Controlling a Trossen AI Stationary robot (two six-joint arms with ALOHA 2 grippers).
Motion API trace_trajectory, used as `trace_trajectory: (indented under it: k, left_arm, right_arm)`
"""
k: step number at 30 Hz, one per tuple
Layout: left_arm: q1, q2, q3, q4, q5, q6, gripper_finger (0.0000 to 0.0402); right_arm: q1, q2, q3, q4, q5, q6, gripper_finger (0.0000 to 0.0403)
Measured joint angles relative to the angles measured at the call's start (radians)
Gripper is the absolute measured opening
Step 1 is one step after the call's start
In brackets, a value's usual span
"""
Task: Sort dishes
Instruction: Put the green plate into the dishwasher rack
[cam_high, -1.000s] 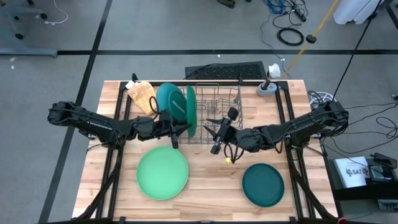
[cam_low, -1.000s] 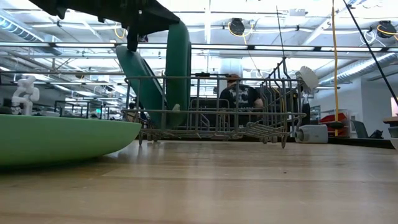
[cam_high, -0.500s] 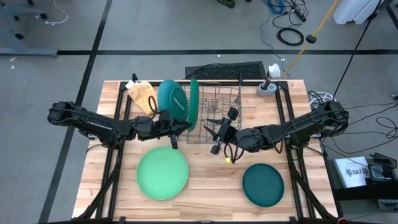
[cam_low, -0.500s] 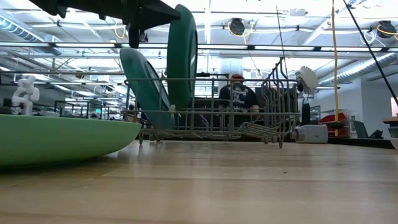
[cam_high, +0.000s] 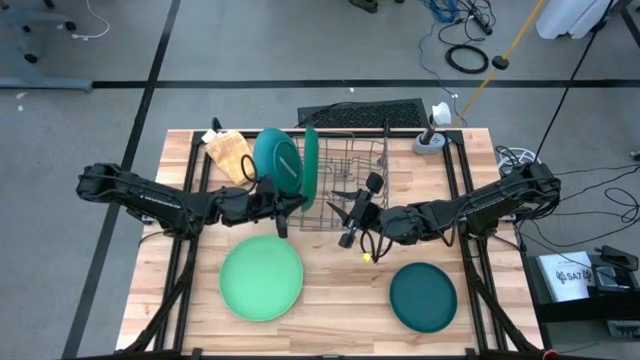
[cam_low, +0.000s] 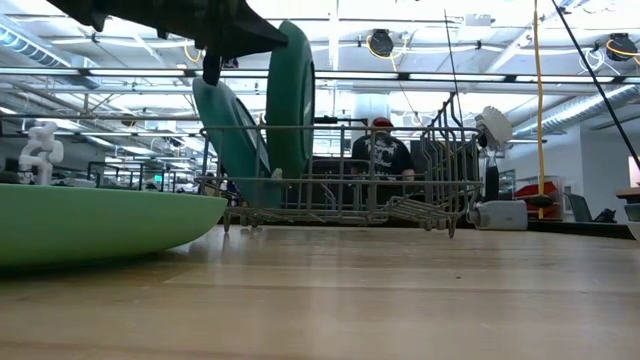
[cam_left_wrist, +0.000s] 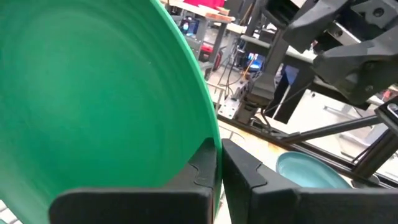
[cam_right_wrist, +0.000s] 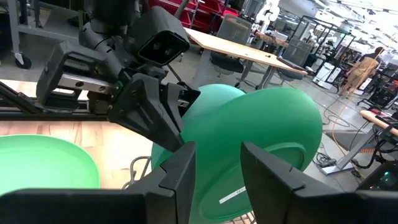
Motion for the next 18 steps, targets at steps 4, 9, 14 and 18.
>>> trace_trajectory:
  k: [4,9,14,18]
  left_arm:
    - [0.01,0.0,0.0,0.0,0.0,0.003,0.0018]
    - [0.028,0.0,0.0,0.0,0.0,0.007,0.0018]
    - [0.044,0.0,0.0,0.0,0.013,0.006,0.0018]
    - [0.059,0.0,0.0,-0.001,0.051,0.002,0.0018]
  right_arm:
    - [0.0,0.0,0.0,0.0,0.0,0.0,0.0118]
    - [0.0,0.0,0.0,0.0,0.0,0.0,0.0118]
    - [0.0,0.0,0.0,0.0,0.0,0.0,0.0118]
    - [0.0,0.0,0.0,0.0,0.0,0.0,0.0118]
